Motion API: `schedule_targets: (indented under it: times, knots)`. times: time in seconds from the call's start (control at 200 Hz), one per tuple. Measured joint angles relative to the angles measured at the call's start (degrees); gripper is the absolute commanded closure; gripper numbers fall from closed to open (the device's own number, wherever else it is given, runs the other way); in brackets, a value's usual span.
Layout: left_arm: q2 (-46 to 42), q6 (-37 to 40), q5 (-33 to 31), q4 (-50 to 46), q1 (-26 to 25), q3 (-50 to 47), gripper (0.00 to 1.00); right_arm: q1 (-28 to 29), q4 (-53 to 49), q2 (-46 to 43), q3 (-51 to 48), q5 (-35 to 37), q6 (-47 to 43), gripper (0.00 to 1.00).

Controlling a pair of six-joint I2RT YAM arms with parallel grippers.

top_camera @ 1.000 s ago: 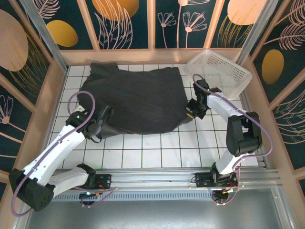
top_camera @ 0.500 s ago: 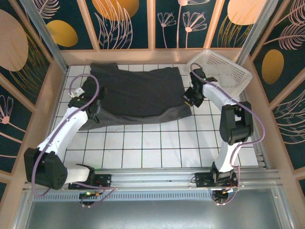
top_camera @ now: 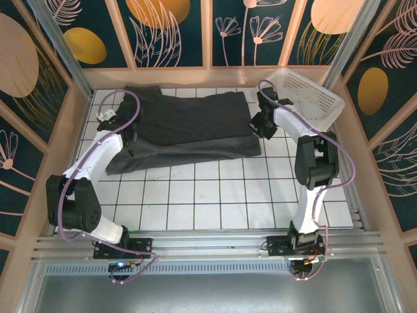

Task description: Fold and stack the t-shirts

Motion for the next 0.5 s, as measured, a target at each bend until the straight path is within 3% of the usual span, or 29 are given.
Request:
schedule_targets:
  times: [0.5]
  knots:
    - [8.4,4.3,-0.1,4.2,2.4,3.3,1.0,-0.4,-1.0,7.0,7.7,0.8,0.0,1.0]
